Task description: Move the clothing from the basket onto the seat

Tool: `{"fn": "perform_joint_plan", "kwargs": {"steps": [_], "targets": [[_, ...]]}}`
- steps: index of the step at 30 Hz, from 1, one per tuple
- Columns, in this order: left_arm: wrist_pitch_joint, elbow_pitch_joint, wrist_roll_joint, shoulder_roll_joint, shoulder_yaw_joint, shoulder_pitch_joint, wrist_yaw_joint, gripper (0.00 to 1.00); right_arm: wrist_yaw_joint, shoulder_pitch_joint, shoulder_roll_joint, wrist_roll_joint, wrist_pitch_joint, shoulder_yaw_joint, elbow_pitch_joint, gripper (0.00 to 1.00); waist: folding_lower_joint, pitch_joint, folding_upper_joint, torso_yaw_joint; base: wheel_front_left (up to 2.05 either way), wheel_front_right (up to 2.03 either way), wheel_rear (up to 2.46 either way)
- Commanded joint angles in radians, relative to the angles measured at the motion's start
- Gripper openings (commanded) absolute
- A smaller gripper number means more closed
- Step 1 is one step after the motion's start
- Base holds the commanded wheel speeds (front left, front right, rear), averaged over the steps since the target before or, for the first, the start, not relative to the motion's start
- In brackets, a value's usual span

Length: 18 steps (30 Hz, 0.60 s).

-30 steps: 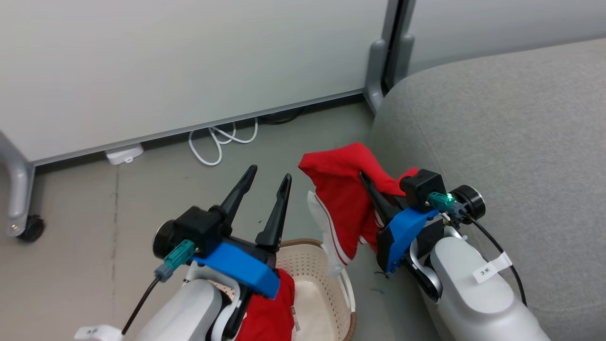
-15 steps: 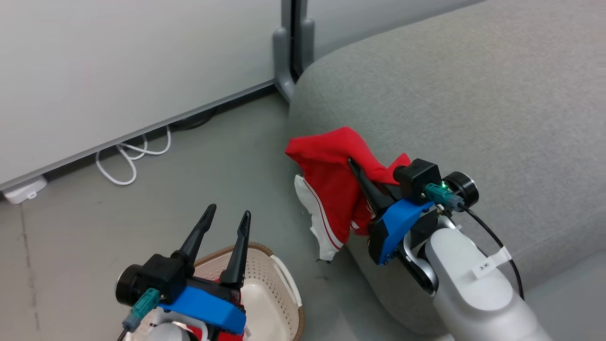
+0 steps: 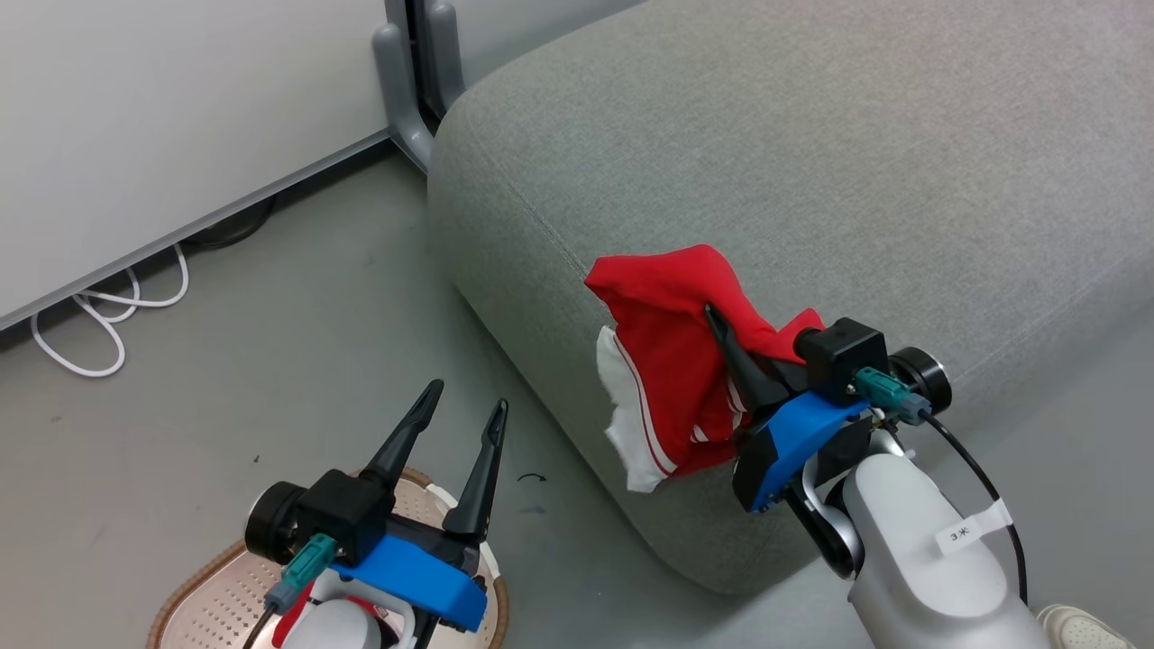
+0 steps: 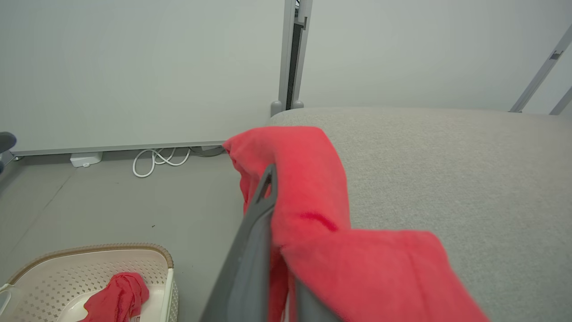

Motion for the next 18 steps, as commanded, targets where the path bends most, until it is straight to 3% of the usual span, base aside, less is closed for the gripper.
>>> {"fn": "perform_joint_plan", "kwargs": {"steps": [1,11,18], "targets": [[-0.005,0.004,0.006,0.004,-0.001,-0.018,-0.004,1.0,0.0,0.01,0.001,-0.008,-0.001,-0.01,-0.012,0.0,0.0,0.008,-0.0001,-0.002,0.0,0.0,0.0],[-0.005,-0.011,0.021,0.014,0.021,-0.018,0.002,1.0,0.0,-0.066,0.0,0.027,0.042,-0.038,-0.04,0.0,0.0,0.066,-0.0001,-0.003,0.0,0.0,0.0],[0.018,-0.057,0.048,0.047,0.019,-0.054,0.008,1.0,0.0,-0.26,-0.096,0.121,0.108,-0.128,-0.039,0.0,0.0,0.209,-0.0001,0.065,0.0,0.0,0.0]]}}
